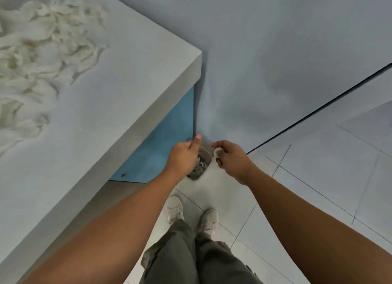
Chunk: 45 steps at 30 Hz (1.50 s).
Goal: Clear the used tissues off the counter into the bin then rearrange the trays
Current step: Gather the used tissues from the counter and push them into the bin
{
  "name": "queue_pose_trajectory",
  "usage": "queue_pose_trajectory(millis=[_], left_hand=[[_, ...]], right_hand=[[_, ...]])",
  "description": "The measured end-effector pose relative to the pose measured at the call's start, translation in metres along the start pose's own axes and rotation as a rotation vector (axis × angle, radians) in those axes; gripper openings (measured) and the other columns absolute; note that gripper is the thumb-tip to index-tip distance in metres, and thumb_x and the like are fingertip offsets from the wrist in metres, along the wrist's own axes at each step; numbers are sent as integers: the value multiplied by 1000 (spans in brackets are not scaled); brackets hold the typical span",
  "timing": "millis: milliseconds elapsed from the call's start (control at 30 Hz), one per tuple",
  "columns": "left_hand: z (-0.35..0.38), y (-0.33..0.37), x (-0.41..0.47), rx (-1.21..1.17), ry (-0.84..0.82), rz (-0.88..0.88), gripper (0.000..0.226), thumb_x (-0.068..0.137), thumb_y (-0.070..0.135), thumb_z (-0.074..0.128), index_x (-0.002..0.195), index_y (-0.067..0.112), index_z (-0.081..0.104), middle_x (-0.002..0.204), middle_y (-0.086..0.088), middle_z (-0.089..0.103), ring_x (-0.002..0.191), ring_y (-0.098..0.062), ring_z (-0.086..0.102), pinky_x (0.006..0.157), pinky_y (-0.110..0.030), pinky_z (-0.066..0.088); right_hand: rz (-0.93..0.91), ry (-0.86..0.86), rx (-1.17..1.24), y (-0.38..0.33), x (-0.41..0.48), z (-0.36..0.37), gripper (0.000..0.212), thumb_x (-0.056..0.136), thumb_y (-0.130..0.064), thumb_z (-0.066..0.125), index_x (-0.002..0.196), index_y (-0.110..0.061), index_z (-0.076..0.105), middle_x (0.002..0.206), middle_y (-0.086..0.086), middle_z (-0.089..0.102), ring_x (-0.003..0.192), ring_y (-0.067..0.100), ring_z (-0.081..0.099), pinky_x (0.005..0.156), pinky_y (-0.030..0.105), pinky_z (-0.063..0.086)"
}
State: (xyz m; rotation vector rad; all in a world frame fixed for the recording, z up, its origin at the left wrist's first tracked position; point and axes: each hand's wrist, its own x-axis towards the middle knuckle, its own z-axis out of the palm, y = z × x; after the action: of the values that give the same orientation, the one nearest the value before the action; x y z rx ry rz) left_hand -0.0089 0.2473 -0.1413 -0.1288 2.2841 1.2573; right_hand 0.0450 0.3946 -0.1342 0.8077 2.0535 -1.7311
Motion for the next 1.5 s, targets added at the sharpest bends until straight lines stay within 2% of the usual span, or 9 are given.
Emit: queue_pose_trajectory(millis=[200,300,367,467,633,833,1167,1367,1500], left_hand=[[34,-65,72,27,-111,-108,58,100,51,41,75,2,60,77,-26,59,74,-42,57,69,-44,46],[56,-104,111,21,-198,-231,22,84,27,49,81,8,60,101,-39,53,82,-42,57,72,-43,45],[69,-130,132,92,-248,-251,21,91,10,44,107,9,58,105,-28,56,80,-26,54,72,-35,43],[89,-177,163,195,-235,-204,31,100,14,37,126,9,53,119,-22,59,106,-36,58,88,-44,50],[124,-257,209,220,-207,-240,41,92,5,50,123,28,64,121,-2,64,108,-23,60,90,-31,52],[152,-313,250,271,-111,-249,36,87,10,66,122,19,67,117,-4,67,105,-23,63,94,-35,53],[141,-315,260,340,-106,-237,58,87,-2,52,141,19,51,141,-4,56,127,-23,53,103,-31,44],[128,-318,245,247,-99,-197,48,88,4,55,133,20,58,135,-2,61,122,-20,58,101,-30,47],[127,-328,242,229,-100,-174,42,90,7,55,130,22,60,132,0,62,119,-19,59,95,-27,45]], right_hand=[[50,112,-80,64,69,8,10,89,-7,60,98,-11,57,88,18,67,70,28,65,71,46,57],[106,127,-34,102,105,18,9,89,-7,62,96,-12,64,86,12,69,72,27,68,76,49,60],[131,147,0,126,126,27,12,92,-6,59,93,-15,67,86,10,70,73,25,70,78,45,60],[147,159,58,165,158,42,23,94,-1,51,92,-15,68,90,10,68,72,24,67,73,29,60],[210,190,144,228,195,62,25,91,5,55,96,-17,66,96,15,69,71,28,67,77,45,60],[277,200,67,281,213,69,13,90,-4,61,86,-17,64,88,9,72,76,26,73,74,36,58],[263,179,15,304,223,81,15,90,-6,60,93,-18,68,94,9,72,79,30,71,76,35,59],[187,154,-79,297,252,103,19,77,-22,67,77,-41,66,92,3,72,86,28,69,83,46,57],[169,131,-172,303,281,122,22,84,-22,69,104,-30,66,104,2,69,94,25,65,84,34,54]])
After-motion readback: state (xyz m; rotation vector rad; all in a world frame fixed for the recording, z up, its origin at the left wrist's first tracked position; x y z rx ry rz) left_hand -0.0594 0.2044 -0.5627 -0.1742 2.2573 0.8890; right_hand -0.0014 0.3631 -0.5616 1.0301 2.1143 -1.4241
